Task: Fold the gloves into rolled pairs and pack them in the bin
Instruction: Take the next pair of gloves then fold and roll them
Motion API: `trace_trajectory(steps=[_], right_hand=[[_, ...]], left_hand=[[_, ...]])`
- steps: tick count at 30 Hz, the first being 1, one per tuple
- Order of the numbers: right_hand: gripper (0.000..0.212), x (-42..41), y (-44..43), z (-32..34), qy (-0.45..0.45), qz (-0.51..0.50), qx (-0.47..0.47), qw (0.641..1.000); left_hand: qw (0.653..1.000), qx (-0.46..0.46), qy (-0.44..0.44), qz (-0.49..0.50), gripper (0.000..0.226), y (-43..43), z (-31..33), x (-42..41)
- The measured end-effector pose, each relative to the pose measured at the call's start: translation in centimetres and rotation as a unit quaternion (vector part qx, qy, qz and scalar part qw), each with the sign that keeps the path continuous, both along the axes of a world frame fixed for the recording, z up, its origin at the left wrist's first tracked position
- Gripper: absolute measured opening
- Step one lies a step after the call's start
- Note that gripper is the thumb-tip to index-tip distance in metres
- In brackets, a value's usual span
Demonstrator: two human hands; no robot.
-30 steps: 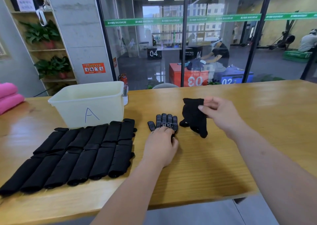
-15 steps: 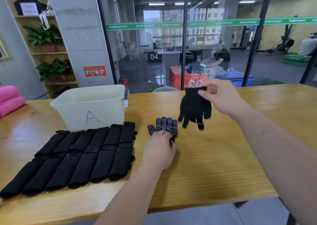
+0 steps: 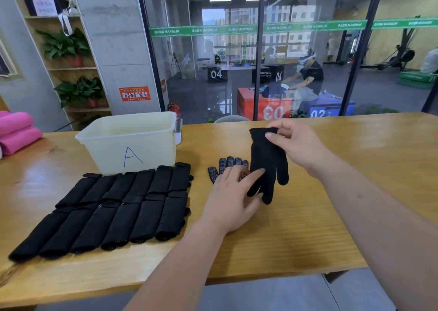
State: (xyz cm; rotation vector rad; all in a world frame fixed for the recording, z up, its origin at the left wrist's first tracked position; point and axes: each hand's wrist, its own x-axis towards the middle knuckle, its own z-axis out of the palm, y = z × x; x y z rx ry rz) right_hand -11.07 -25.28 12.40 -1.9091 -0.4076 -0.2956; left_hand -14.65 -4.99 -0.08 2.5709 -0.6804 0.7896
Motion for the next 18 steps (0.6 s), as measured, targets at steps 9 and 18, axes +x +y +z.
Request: trace_trajectory(steps=[9, 18], right_hand=[[0.022, 0.8, -0.5, 2.6, 0.024, -0.004, 0.032, 0.999], [0.023, 3.0, -1.7, 2.9, -0.042, -0.089, -0.087, 0.991]], left_hand=[[0.994, -0.028, 0.017, 0.102, 0.042, 0.2, -1.0, 0.6], [0.984, 0.002, 0.112, 0.14, 0.041, 0.1, -1.1, 1.7]])
